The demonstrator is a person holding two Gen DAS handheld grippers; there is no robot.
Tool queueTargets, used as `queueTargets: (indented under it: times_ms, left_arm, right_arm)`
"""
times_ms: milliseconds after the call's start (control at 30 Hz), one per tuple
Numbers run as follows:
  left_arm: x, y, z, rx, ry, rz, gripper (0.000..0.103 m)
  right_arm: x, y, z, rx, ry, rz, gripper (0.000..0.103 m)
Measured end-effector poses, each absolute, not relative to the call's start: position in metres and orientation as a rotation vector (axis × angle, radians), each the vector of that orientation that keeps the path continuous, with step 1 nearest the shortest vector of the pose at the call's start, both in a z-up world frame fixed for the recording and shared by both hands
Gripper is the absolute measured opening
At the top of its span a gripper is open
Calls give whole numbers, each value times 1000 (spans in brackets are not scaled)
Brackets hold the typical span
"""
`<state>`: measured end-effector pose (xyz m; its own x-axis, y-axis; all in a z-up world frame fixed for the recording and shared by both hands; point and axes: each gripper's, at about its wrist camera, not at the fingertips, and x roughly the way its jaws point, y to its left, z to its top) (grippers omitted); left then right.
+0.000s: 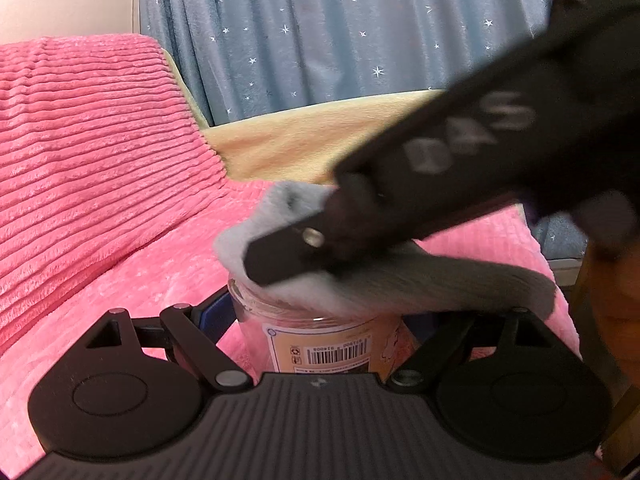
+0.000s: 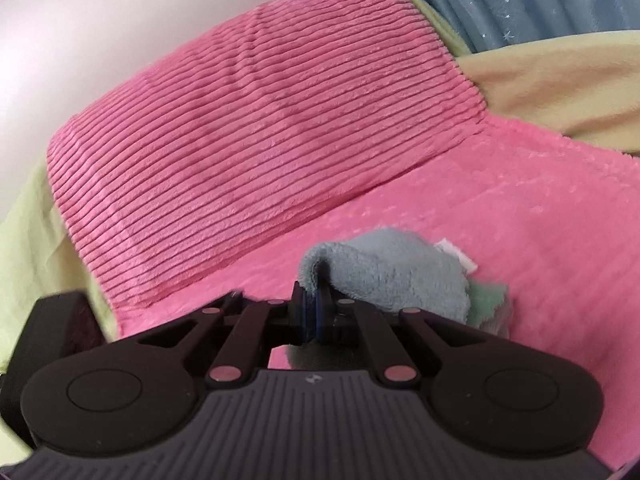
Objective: Clean container
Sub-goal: 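Hold the jar with the left gripper while the right gripper rubs the cloth around its rim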
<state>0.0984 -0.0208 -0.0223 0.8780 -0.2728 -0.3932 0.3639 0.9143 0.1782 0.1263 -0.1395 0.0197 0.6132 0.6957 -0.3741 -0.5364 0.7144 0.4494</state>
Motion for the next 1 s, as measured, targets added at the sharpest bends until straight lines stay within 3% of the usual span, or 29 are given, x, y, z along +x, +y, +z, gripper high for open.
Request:
queueTargets:
  times_ms: [433,1000]
  left_arm:
    - [95,-23,-22,274,365,-338,86]
    - [95,-20,-21,258,376,-338,86]
  right_arm:
    - [116,-176,24,289,559,625,1]
    - [129,-144,22,326,561,709,1]
